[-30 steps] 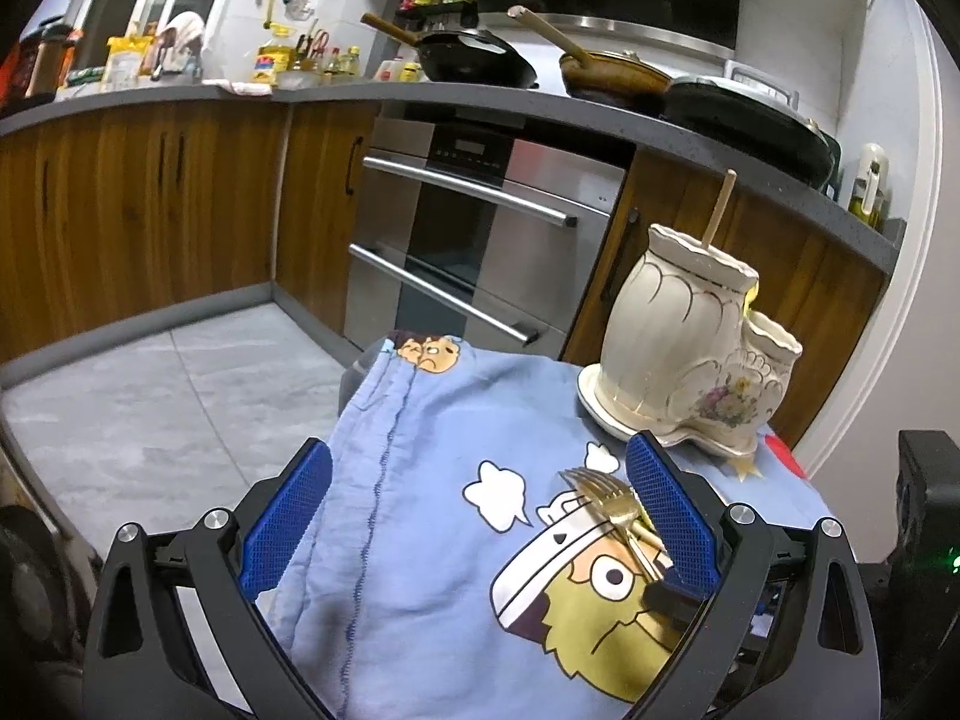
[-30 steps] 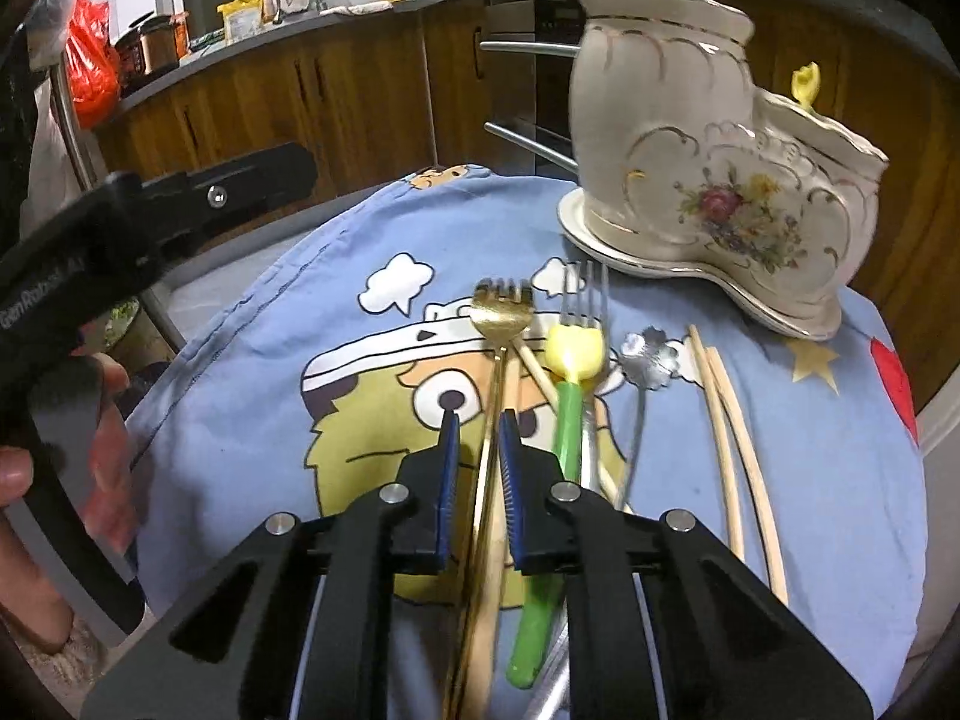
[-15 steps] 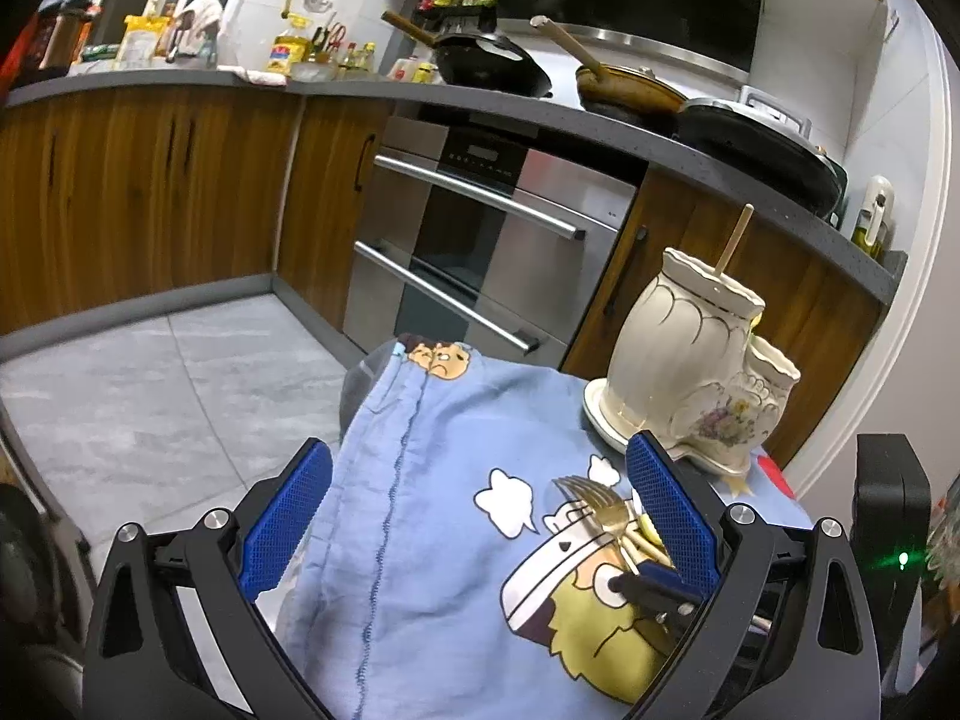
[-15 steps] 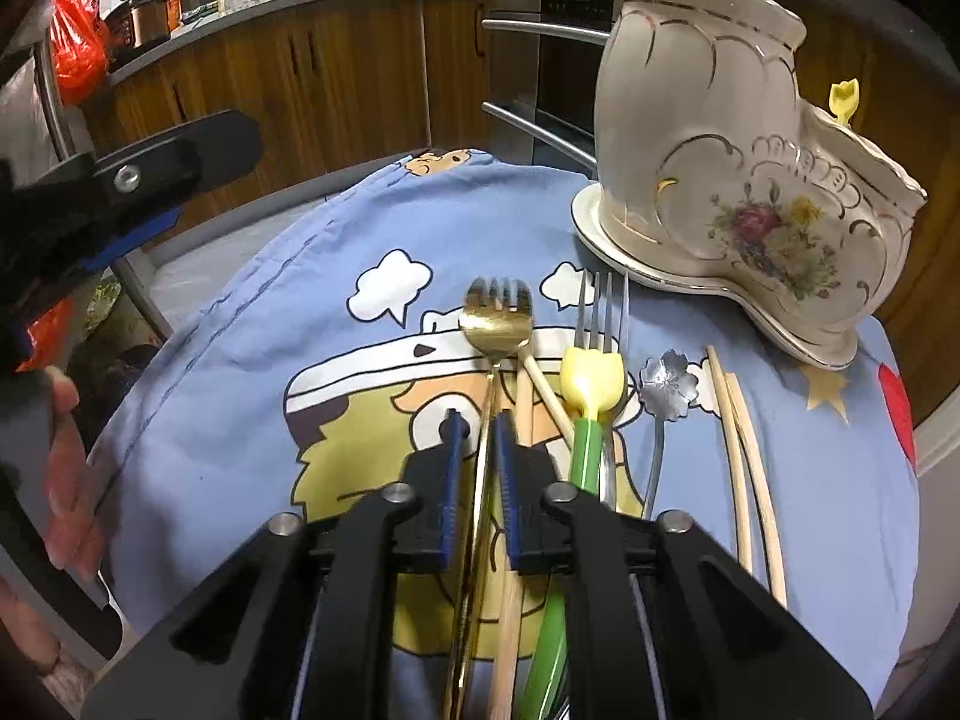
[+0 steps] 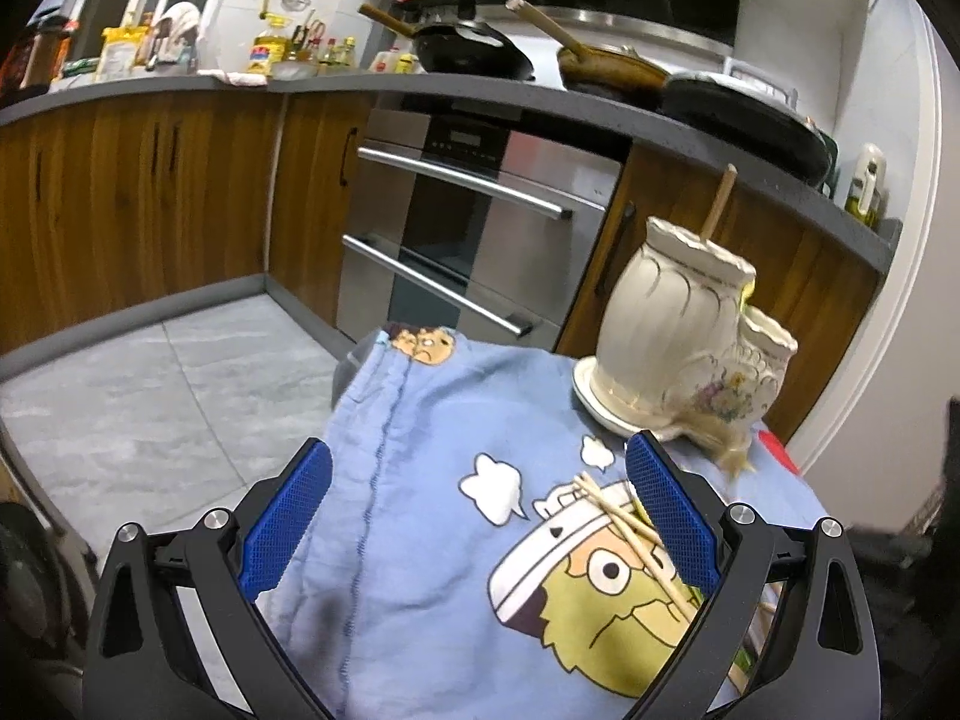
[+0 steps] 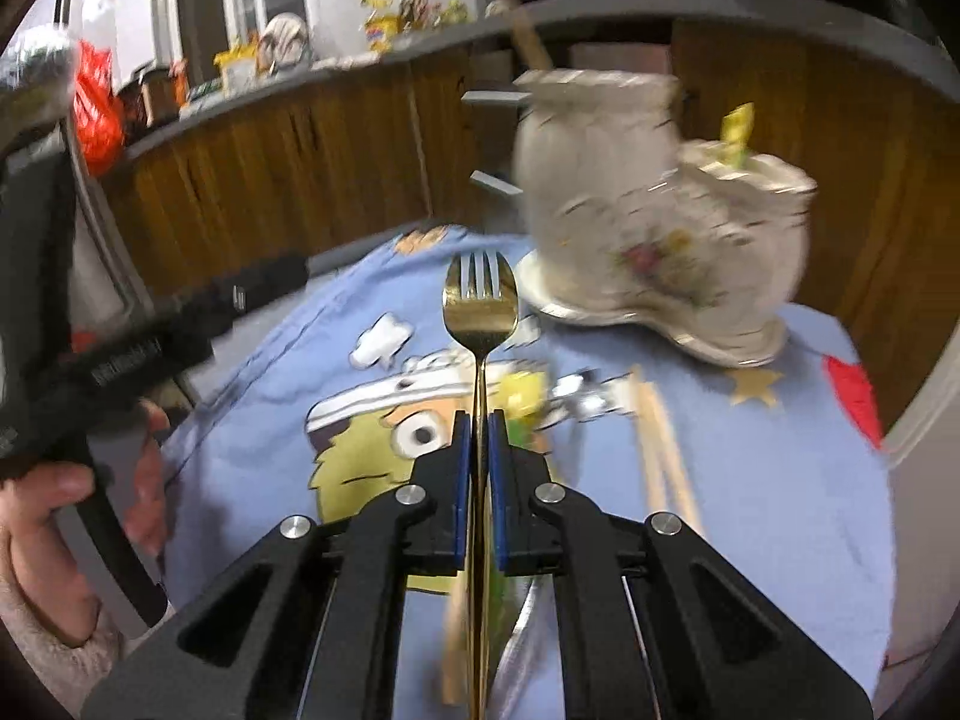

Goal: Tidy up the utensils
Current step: 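Lift the gold fork with the right tool while the left tool grasps another wooden chopstick, then raise the chopstick over the tall cup while the right tool carries the gold fork over the small cup, then open both tools to drop the chopstick and gold fork into the cups, then move the right tool back to the pile and grasp the green-handled spatula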

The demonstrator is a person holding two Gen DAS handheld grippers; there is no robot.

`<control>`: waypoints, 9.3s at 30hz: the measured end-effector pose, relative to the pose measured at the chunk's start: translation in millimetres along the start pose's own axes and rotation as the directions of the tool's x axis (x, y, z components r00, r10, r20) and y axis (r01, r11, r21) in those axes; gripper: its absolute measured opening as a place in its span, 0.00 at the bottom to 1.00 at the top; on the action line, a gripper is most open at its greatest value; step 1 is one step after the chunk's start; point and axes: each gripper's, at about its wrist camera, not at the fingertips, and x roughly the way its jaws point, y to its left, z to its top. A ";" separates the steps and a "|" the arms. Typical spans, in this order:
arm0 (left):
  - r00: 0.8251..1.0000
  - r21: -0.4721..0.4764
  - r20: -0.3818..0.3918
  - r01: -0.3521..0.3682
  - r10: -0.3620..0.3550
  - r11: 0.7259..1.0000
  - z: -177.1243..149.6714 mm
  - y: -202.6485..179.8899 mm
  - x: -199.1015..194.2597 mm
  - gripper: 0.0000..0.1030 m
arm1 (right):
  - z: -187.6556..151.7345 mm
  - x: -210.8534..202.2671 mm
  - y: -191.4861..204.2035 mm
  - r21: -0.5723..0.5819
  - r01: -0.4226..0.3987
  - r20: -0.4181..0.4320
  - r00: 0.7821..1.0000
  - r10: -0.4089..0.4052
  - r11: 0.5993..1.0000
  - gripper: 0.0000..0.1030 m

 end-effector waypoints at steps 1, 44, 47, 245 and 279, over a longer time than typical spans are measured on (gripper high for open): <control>1.000 0.007 -0.008 0.003 -0.003 1.000 -0.9 -2.7 1.8 0.94 | 0.8 -4.6 -4.6 0.007 0.001 0.015 1.000 -0.001 1.000 0.06; 0.937 0.379 -0.321 -0.010 0.142 0.925 -54.6 -126.3 46.7 0.14 | 9.0 -85.0 -65.5 0.105 -0.108 0.315 0.946 0.070 0.989 0.06; 0.927 0.358 -0.359 0.030 0.108 0.933 -48.4 -117.5 47.5 0.11 | 8.1 -88.6 -69.0 0.113 -0.121 0.322 0.943 0.079 0.986 0.06; 0.995 0.132 0.045 -0.097 0.091 0.987 -10.9 -81.0 5.3 0.95 | -17.6 -52.4 -129.0 0.232 0.251 0.180 0.938 -0.295 0.940 0.96; 0.980 0.127 -0.196 -0.002 0.027 0.992 -24.8 -62.1 20.8 0.61 | -18.4 -7.4 -50.4 0.066 -0.115 -0.009 0.993 0.116 0.991 0.15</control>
